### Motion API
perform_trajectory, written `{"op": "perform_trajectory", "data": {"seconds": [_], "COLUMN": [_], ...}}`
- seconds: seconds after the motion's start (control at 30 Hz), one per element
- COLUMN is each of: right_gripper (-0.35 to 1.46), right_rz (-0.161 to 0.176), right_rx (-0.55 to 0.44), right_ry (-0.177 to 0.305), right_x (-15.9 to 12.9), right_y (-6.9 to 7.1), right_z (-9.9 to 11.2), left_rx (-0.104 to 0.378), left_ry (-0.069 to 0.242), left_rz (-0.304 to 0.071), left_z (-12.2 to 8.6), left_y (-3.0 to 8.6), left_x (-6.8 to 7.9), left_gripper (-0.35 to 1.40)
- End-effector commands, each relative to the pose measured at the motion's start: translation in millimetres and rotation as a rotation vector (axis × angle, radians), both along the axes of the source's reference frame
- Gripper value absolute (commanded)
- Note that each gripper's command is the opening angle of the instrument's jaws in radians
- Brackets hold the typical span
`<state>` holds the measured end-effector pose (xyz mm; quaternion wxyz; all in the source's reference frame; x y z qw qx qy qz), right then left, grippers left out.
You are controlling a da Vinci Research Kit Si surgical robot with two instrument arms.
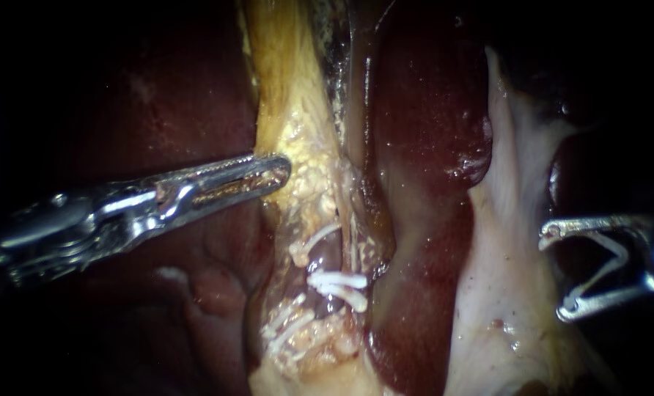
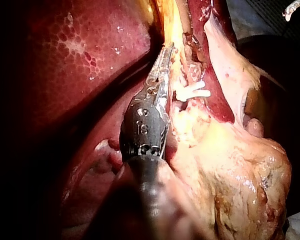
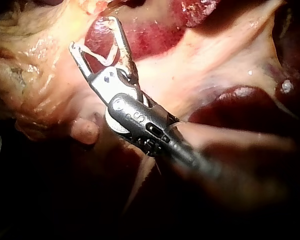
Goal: Clipping third clip right tube
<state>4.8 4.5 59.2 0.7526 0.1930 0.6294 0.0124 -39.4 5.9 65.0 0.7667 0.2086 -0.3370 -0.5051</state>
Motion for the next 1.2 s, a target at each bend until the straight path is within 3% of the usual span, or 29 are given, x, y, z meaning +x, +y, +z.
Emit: {"op": "perform_trajectory", "data": {"seconds": [0.03,0.2,0.27,0.4,0.47,0.73,0.9,1.2], "right_gripper": [0.6,0.6,0.6,0.6,0.6,0.59,0.58,0.56], "right_rz": [0.0,0.018,0.037,0.103,0.117,0.155,0.176,0.215], "right_rx": [-0.001,0.06,0.133,0.378,0.459,0.697,0.751,0.76], "right_ry": [-0.001,-0.023,-0.047,-0.12,-0.14,-0.202,-0.22,-0.243], "right_x": [0.2,1.6,2.5,6.2,8.1,15.2,18.5,20.0], "right_y": [-0.1,-0.1,0.1,0.9,1.1,-1.5,-2.4,-1.4], "right_z": [0.1,0.7,1.0,2.4,3.3,8.9,12.2,15.6], "left_rx": [0.0,0.006,0.003,-0.002,-0.01,-0.022,-0.022,-0.023], "left_ry": [0.001,-0.004,0.003,0.016,0.016,0.007,0.0,-0.003], "left_rz": [-0.001,0.005,0.001,-0.012,-0.024,-0.058,-0.068,-0.073], "left_z": [0.0,-0.6,-1.2,-2.7,-3.4,-6.5,-8.1,-8.9], "left_y": [0.0,0.6,1.2,2.6,3.3,4.5,4.5,4.3], "left_x": [0.0,1.0,1.8,4.0,5.1,7.2,7.3,7.2], "left_gripper": [-0.35,-0.35,-0.35,-0.35,-0.35,-0.35,-0.35,-0.35]}}
